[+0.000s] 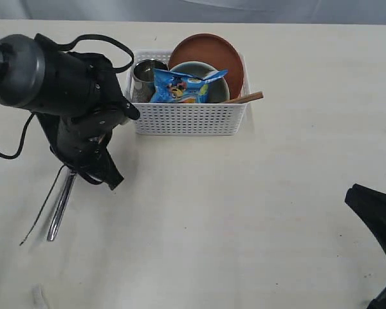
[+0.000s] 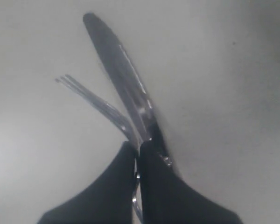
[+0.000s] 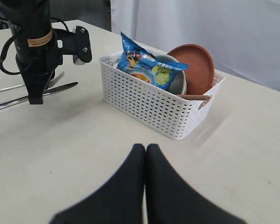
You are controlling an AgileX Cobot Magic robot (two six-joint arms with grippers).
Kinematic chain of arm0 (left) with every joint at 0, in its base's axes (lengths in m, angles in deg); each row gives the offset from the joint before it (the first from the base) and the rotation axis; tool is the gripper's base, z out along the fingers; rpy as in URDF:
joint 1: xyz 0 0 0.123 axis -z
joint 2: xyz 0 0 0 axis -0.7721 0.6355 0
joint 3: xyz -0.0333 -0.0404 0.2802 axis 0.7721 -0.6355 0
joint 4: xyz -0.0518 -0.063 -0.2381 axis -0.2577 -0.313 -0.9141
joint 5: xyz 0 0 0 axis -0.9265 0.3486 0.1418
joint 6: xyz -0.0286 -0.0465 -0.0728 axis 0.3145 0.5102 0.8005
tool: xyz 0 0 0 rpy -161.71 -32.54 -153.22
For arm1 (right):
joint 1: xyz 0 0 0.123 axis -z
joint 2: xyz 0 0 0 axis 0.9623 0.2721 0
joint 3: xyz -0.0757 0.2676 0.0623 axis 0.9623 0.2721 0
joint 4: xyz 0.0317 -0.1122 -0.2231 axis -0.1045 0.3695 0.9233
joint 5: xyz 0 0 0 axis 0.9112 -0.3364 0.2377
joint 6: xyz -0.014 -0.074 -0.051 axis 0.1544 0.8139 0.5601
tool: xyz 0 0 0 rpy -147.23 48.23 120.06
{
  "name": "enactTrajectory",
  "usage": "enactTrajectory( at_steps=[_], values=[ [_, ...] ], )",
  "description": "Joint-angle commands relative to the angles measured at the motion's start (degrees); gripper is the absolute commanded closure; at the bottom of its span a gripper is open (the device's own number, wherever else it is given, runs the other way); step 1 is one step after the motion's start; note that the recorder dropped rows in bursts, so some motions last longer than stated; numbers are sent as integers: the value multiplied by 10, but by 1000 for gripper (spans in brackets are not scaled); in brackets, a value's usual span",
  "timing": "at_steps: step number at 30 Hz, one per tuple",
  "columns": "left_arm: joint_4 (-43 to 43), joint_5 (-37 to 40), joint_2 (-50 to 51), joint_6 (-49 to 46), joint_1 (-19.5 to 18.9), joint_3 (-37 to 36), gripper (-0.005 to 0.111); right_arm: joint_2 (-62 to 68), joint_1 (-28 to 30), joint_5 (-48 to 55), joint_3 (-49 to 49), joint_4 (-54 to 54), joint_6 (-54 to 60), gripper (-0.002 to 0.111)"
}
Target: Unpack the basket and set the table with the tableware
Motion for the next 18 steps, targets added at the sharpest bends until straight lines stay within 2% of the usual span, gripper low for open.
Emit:
enactTrajectory(
  at_steps=[1, 7, 18],
  values=[
    [-5, 0, -2, 27, 20, -1, 107, -3, -3, -1, 2, 2, 1, 108],
    [-51, 1, -2, 24, 21, 27, 107, -3, -3, -1, 2, 2, 1, 108],
    [-45, -21, 45, 36, 21, 43, 107, -3, -3, -1, 2, 2, 1, 108]
  ],
)
